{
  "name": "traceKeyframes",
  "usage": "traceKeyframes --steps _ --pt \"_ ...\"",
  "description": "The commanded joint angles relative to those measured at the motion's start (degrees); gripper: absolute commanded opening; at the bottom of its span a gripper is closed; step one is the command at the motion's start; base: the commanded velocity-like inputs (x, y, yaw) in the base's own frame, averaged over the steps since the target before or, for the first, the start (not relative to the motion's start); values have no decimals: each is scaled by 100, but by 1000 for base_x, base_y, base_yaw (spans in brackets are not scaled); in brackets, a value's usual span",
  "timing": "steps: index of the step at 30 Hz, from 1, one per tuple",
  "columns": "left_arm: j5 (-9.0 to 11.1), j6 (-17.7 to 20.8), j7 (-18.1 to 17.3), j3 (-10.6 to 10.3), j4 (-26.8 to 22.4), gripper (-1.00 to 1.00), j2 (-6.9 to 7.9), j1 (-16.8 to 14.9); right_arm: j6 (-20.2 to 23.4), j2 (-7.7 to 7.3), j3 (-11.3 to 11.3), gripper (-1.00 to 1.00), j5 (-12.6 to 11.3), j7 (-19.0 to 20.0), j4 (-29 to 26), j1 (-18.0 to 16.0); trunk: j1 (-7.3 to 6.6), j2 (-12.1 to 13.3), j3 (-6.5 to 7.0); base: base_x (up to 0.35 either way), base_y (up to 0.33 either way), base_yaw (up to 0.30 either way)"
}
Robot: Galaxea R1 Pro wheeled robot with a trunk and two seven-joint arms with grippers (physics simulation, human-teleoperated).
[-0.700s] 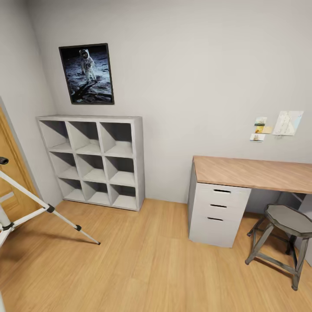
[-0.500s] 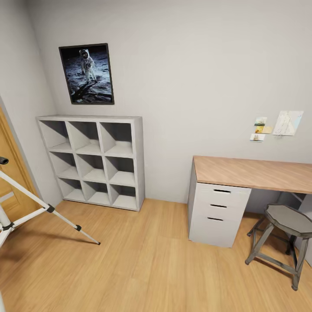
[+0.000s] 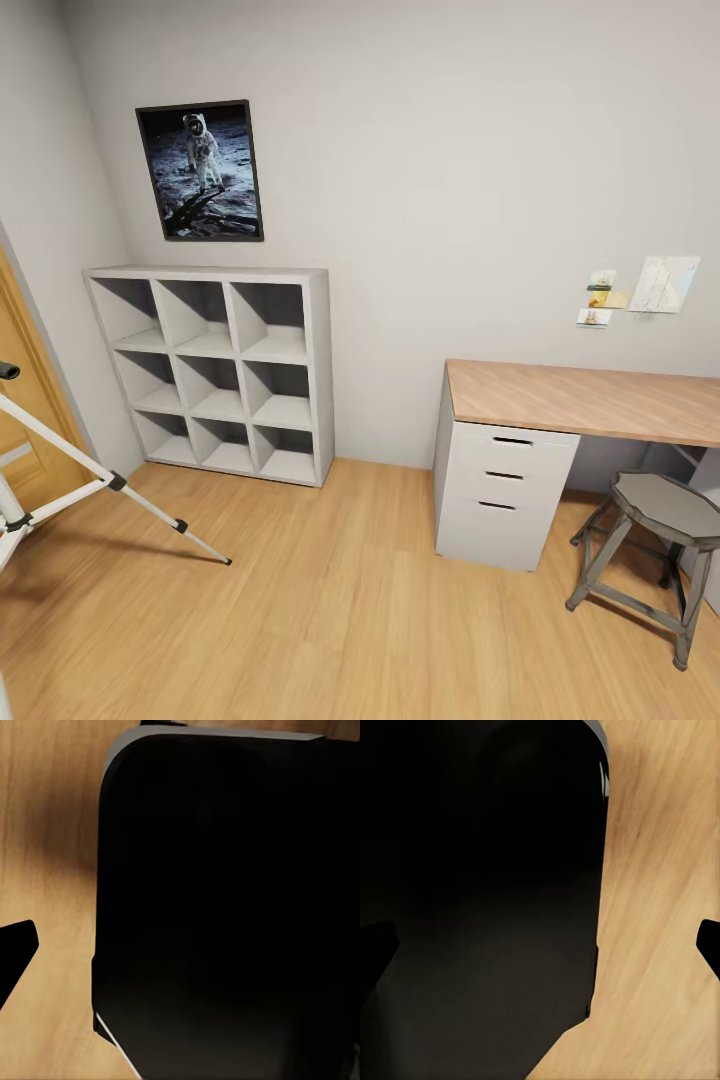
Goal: Attach the digital camera to the camera tripod in the bedroom.
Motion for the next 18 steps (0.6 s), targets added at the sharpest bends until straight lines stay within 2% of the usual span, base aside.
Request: traceKeyframes --steps 1,9,18 --pt "75 -6 -2 20 -10 100 -2 5 2 2 2 100 4 -3 1 -3 0 -2 -4 0 0 0" --pt "332 -9 -2 26 -13 100 4 7 0 37 4 100 4 -46 1 -3 0 -2 -4 0 0 0" --pt "341 -10 -1 23 -13 100 4 8 -34 48 4 100 4 -71 1 -3 0 -2 -4 0 0 0"
